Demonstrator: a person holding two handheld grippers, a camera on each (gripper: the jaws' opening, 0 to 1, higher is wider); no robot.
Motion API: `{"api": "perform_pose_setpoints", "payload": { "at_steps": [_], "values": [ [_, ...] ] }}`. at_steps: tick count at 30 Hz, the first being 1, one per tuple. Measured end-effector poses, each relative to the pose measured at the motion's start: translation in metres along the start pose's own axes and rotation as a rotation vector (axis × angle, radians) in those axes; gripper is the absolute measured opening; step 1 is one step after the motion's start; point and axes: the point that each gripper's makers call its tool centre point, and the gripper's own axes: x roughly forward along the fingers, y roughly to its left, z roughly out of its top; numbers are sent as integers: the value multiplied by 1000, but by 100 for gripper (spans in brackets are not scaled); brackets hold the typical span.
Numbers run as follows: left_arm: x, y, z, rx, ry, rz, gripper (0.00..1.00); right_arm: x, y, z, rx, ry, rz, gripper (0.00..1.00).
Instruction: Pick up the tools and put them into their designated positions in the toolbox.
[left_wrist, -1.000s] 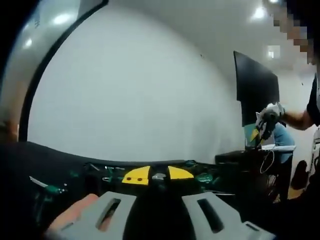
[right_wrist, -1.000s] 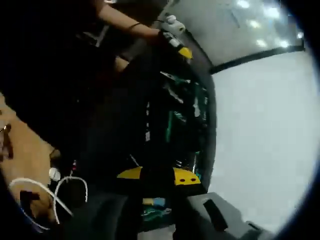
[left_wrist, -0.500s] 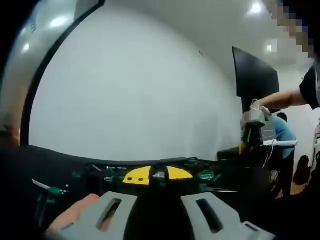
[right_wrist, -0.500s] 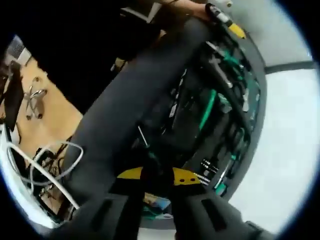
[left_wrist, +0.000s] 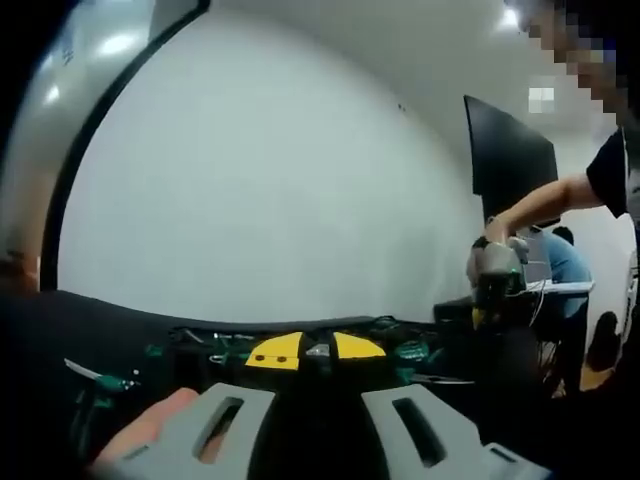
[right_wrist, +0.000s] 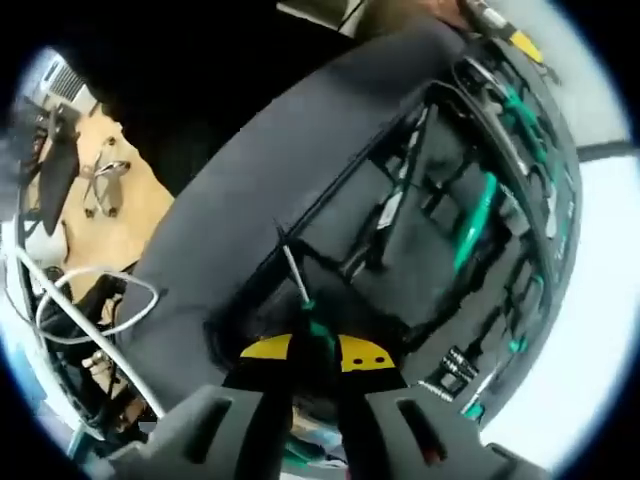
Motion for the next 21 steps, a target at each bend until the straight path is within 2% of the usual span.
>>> {"api": "perform_pose_setpoints", "payload": {
  "at_steps": [2, 6, 10, 12, 14, 19, 21],
  "values": [
    [0, 0, -1, 8, 6, 2, 12, 4, -1, -2, -36, 21, 24, 13],
    [1, 0, -2, 13, 9, 4, 12, 9, -8, 3, -69, 14, 38, 7],
    [0, 1, -2, 11, 9, 7, 12, 10, -14, 1, -99, 12, 28, 5],
    [0, 2, -2, 10, 7, 8, 12, 4, -14, 4, -38, -22, 19, 5],
    [0, 2, -2, 9, 7, 6, 12, -7, -15, 9, 82, -55, 6, 5],
    [1, 2, -2, 10, 8, 4, 12, -35, -25, 15, 203, -95, -32, 5],
    [0, 1, -2, 11, 8, 5, 12, -45, -36, 9, 324, -86, -55, 5]
  ]
}}
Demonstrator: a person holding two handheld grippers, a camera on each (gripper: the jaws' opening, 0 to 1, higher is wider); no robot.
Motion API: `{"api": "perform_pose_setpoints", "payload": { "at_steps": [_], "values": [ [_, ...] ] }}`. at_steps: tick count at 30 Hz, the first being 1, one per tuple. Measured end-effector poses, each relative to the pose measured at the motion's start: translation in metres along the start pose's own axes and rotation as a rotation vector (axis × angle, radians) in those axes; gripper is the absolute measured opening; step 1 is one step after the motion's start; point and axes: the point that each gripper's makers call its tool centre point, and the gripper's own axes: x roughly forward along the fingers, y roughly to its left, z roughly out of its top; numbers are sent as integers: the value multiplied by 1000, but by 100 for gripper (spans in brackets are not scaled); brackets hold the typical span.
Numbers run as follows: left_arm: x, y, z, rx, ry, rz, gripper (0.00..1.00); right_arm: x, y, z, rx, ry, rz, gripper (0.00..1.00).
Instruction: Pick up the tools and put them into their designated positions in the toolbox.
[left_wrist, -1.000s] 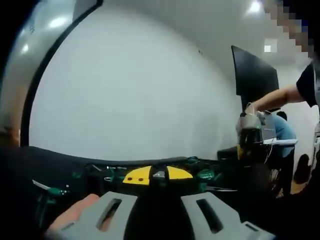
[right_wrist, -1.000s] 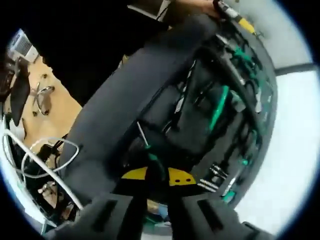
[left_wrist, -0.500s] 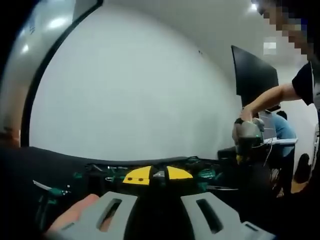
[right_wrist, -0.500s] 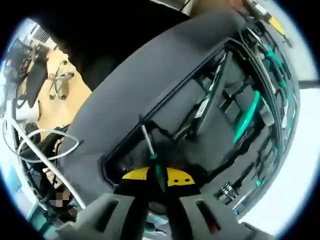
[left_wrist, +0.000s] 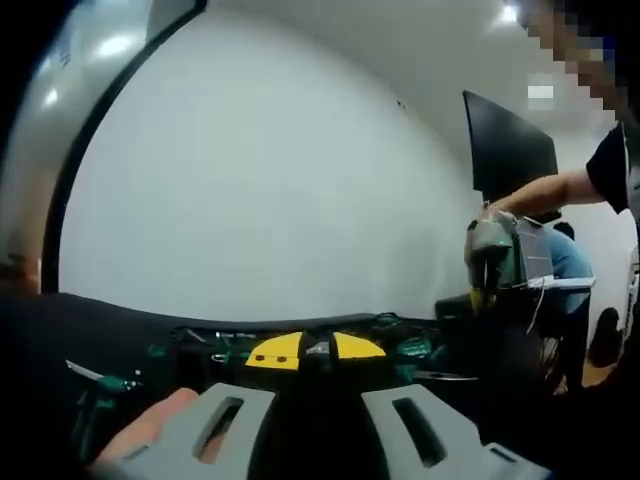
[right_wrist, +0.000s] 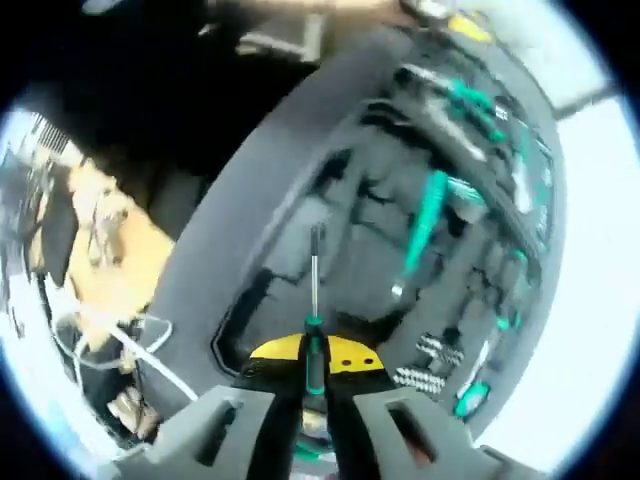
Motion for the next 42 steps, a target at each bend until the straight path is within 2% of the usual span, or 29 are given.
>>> {"api": "perform_pose_setpoints", "payload": {
  "at_steps": [4, 7, 13, 16, 20, 23, 26, 27, 32, 34, 38, 40, 42],
  "values": [
    [0, -1, 0, 1, 2, 1, 12, -14, -23, 4, 194, 1, -37, 5],
    [0, 0, 0, -1, 1, 2, 12, -20, -38, 6, 275, 20, -52, 5],
    [0, 2, 0, 1, 1, 3, 12, -25, -69, -1, 391, 80, -78, 5],
    [0, 2, -1, 3, 2, 4, 12, -24, -89, -7, 406, 117, -99, 5],
    [-1, 2, 0, -1, -3, 0, 12, -19, -117, -16, 498, 147, -123, 5],
    [-1, 2, 1, -3, -6, 0, 12, -15, -125, -19, 508, 185, -134, 5],
    [0, 0, -2, 16, 7, 1, 12, -16, -138, -31, 451, 281, -167, 5],
    [1, -1, -3, 23, 11, 0, 12, -13, -141, -27, 461, 266, -164, 5],
    [0, -2, -4, 33, 18, -3, 12, -3, -157, -23, 453, 321, -175, 5],
    [0, -2, -5, 38, 26, 0, 12, 1, -173, -22, 446, 331, -170, 5],
    [0, -3, -5, 41, 26, -3, 12, 12, -188, -18, 420, 352, -178, 5],
    [0, -3, -5, 40, 25, -4, 12, 17, -205, -16, 414, 351, -175, 5],
    [0, -3, -5, 38, 22, -6, 12, 25, -212, -15, 403, 358, -172, 5]
  ]
}}
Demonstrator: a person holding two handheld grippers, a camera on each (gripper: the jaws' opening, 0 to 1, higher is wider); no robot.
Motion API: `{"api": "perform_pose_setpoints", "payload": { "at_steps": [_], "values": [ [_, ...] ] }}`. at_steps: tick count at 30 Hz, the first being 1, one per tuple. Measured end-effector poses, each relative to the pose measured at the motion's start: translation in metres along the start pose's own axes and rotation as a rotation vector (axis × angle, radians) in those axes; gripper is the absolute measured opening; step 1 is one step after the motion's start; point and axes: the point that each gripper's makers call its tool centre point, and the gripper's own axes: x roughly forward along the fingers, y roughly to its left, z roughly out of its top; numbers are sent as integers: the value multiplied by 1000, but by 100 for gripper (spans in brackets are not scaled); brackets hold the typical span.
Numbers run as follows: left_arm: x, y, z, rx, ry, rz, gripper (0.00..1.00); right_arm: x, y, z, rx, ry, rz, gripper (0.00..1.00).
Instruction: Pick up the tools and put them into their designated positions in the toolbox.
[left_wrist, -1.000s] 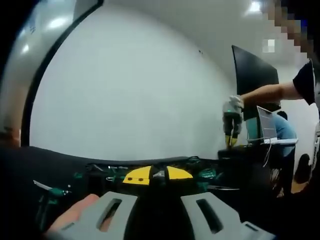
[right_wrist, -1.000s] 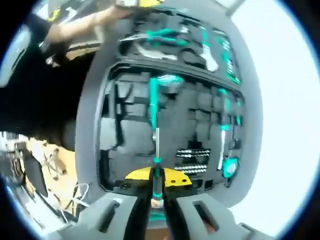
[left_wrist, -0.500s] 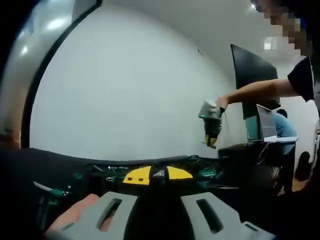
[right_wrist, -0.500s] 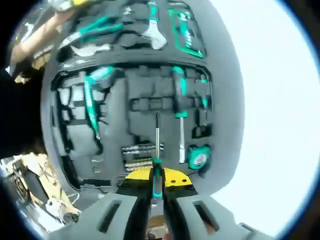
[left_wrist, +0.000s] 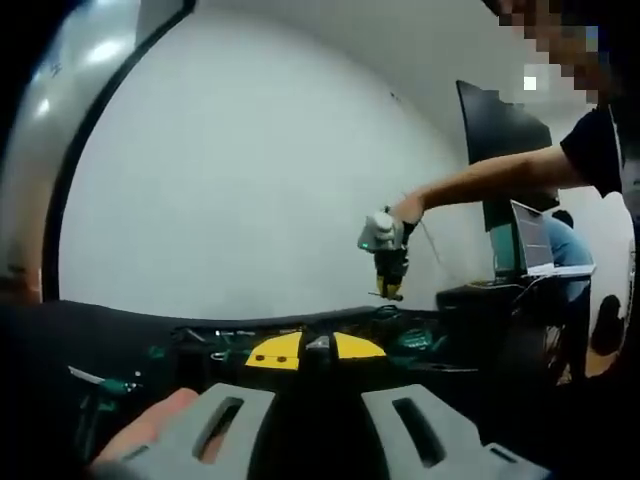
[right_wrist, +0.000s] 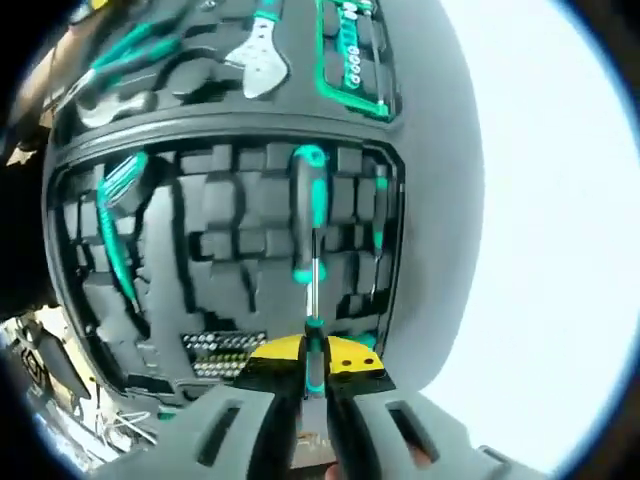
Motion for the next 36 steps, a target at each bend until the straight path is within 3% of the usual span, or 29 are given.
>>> {"api": "perform_pose_setpoints", "payload": {
  "at_steps": [16, 25, 29, 31, 33, 36],
  "values": [
    [1, 0, -1, 10, 6, 3, 12, 46, -27, 28, -53, 40, -9, 5],
    [3, 0, -2, 13, 9, 4, 12, 61, -33, 28, 3, 26, -14, 6],
    [3, 1, -3, 15, 11, 5, 12, 61, -36, 40, 47, -56, 4, 7],
    [3, 1, -4, 16, 12, 6, 12, 61, -36, 48, 64, -113, 19, 15],
    [3, 2, -4, 16, 13, 6, 12, 56, -39, 48, 55, -134, 15, 16],
    [3, 2, -3, 15, 10, 5, 12, 38, -44, 55, 130, -273, 22, 13]
  ]
}}
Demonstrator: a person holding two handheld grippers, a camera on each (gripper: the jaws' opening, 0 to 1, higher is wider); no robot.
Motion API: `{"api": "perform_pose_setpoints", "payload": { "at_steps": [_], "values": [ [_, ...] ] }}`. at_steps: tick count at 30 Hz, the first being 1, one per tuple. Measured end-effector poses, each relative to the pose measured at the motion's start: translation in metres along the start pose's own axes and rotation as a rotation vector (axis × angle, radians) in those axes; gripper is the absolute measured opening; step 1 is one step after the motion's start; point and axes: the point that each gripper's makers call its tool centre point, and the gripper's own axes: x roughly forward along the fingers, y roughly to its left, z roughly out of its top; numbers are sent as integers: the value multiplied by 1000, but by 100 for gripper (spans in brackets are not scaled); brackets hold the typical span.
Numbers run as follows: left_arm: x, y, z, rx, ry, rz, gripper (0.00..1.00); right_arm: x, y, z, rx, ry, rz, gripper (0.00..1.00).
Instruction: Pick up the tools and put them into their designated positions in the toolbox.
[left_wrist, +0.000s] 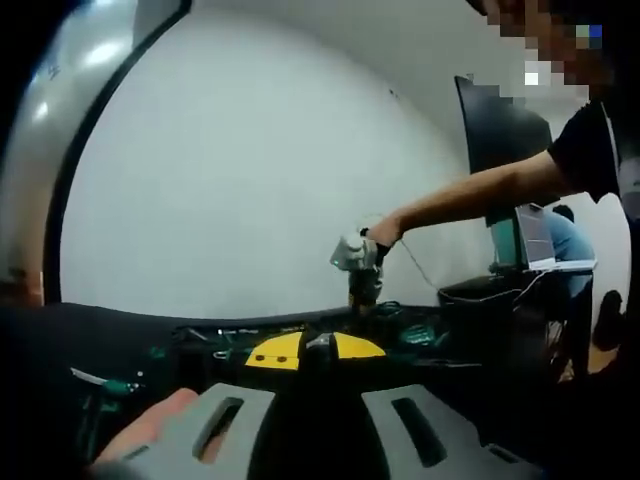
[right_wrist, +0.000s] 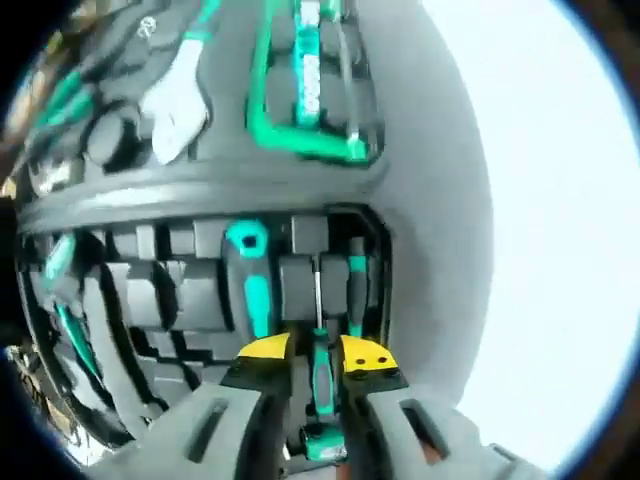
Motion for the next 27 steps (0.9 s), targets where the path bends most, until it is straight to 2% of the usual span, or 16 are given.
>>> {"api": "perform_pose_setpoints", "payload": {
  "at_steps": [3, 7, 8, 10, 11, 13, 15, 16, 17, 18, 19, 20, 21, 25, 26, 27],
  "values": [
    [0, 0, 1, -2, -3, 1, 12, -21, -19, 13, 59, -197, -90, 7],
    [0, 1, 1, -3, -2, 1, 12, -43, -61, 10, 251, -420, -320, 0],
    [0, 1, 1, -4, -3, 2, 12, -49, -71, 3, 346, -488, -396, 0],
    [0, 2, 1, -6, -4, 3, 12, -52, -77, -18, 573, -594, -462, 0],
    [0, 2, 1, -7, -5, 4, 12, -48, -69, -33, 616, -592, -491, 0],
    [0, 3, 1, -8, -3, 6, 12, -36, -60, -58, 627, -577, -565, 0],
    [0, 1, 0, -2, 4, 7, 12, -19, -47, -65, 632, -588, -530, 0],
    [0, 1, -1, 1, 7, 8, 12, -15, -47, -77, 658, -551, -567, 0],
    [1, 1, -1, 2, 8, 9, 12, -20, -42, -74, 715, -608, -571, 0],
    [1, 1, -1, 5, 9, 10, 12, -21, -42, -73, 845, -671, -552, 0],
    [1, 1, -1, 6, 10, 12, 12, -20, -41, -76, 953, -682, -539, 0],
    [1, 1, -2, 8, 12, 12, 12, -19, -40, -77, 995, -702, -537, 0],
    [1, 1, -2, 8, 13, 13, 12, -12, -51, -75, 995, -717, -538, 0],
    [1, 3, -4, 14, 22, 21, 12, 2, -42, -64, 890, -701, -542, 0],
    [1, 3, -4, 16, 23, 23, 12, -4, -47, -63, 879, -742, -588, 0],
    [1, 2, -4, 19, 25, 25, 12, -3, -42, -64, 912, -732, -568, 0]
  ]
}}
